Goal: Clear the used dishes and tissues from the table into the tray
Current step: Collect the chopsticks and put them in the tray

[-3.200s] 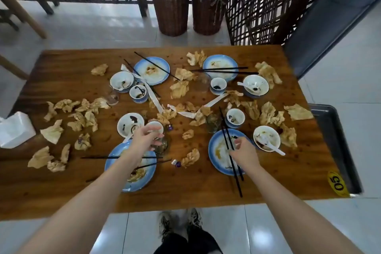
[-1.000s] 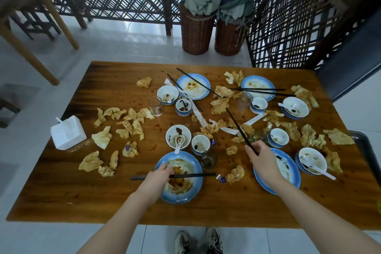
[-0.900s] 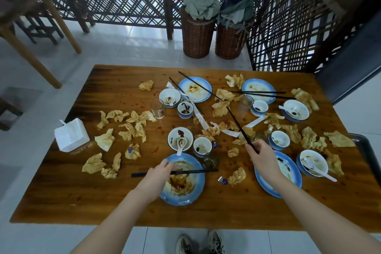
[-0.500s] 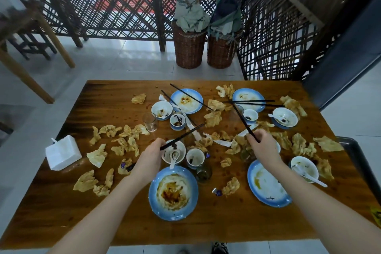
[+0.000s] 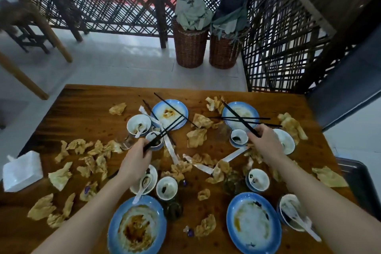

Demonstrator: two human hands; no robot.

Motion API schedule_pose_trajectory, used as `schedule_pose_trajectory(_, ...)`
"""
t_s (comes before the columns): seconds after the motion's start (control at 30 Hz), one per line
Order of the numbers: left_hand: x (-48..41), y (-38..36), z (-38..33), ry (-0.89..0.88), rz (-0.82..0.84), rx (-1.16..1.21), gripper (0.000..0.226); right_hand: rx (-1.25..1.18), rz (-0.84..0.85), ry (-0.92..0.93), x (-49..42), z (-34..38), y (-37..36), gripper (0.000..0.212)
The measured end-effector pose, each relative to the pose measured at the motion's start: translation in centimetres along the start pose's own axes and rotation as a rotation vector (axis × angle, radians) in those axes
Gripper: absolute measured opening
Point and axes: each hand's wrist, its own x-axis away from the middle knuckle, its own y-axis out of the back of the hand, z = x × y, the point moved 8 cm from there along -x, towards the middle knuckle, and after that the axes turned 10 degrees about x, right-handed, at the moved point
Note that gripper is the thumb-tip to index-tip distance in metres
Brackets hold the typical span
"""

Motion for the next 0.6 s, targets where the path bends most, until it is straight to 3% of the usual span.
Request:
schedule_pose_trajectory(0.37,-4.9,-3.0,-1.7,0.124,-0.072,0.001,0.016,0.456,0.158,0.131,-11.7,-1.0,-3.0,0.029)
schedule_pose_trajectory(0.6,-6.7,-3.5,-1.6,0.121,-0.136,0.016,0.018,0.588,0.175,0.162,-15.0,-2.7,-5.6,0.031)
